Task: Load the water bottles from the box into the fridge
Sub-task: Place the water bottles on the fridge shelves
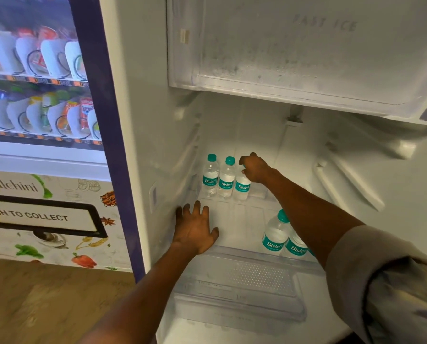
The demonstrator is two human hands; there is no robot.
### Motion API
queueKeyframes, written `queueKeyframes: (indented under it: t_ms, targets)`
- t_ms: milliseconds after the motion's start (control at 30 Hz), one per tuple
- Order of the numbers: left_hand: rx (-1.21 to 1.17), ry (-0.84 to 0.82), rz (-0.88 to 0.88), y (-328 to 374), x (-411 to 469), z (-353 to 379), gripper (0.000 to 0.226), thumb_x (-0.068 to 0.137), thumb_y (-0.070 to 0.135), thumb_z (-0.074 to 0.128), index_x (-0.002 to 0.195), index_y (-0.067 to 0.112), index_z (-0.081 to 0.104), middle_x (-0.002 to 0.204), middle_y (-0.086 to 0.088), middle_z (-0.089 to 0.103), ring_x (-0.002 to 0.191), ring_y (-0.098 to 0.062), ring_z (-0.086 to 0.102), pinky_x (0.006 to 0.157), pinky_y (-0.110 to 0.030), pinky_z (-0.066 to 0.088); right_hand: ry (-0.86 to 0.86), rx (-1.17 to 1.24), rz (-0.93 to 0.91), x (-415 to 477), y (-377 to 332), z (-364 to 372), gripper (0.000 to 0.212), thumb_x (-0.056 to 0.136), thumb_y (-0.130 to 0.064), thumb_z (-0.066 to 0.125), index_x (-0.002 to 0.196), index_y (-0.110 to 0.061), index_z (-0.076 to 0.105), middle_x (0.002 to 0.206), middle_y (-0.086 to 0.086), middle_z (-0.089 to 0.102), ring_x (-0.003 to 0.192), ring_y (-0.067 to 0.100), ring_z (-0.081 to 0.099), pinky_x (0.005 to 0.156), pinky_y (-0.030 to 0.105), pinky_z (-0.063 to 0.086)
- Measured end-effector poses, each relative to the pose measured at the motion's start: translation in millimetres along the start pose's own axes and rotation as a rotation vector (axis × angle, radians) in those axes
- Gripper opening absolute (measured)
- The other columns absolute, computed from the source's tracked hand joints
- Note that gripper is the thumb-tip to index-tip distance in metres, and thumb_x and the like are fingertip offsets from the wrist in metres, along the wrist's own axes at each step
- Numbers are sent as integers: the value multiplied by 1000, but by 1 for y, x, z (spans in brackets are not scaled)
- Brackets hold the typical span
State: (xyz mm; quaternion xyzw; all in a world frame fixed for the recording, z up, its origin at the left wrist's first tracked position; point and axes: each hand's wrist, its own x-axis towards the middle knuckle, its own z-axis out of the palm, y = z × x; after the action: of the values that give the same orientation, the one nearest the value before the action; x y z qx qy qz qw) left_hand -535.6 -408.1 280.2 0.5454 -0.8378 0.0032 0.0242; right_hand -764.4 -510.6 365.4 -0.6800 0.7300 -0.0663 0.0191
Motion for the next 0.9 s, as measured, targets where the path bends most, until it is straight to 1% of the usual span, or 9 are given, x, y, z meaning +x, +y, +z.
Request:
queueKeyframes:
  t_ms: [67,200,433,667,900]
  targets:
    - [-18,7,-9,-1,-2,1,73,89,62,34,147,20,24,157,-10,20,140,-39,22,115,-54,15,11,11,8,0,0,0,43,93,-16,58,134,-8,47,125,17,51,106,30,57,94,35,50]
    - [-6,17,19,0,-2,3,70,90,59,32,147,19,24,157,-10,20,140,-37,21,115,-56,12,23,10,14,-2,1,0,39,93,-15,59,128,-5,47,117,18,57,102,29,58,88,33,50]
    - [-8,3,20,0,1,4,70,90,59,32,148,20,23,157,-9,19,141,-36,20,115,-57,9,31,19,7,-6,1,-5,33,92,-15,60,123,-5,51,115,17,59,100,28,58,84,31,48]
    - [7,-2,9,1,2,3,70,90,60,33,147,21,24,156,-9,20,140,-37,21,115,-57,10,23,37,8,-30,2,-11,31,91,-14,62,121,-7,54,117,14,59,102,27,56,85,29,46]
    - [18,-6,3,1,2,5,71,89,61,33,147,22,23,157,-9,19,139,-38,20,115,-57,10,0,73,27,-71,-9,-29,33,89,-19,65,120,-8,58,120,11,61,104,25,56,90,27,44]
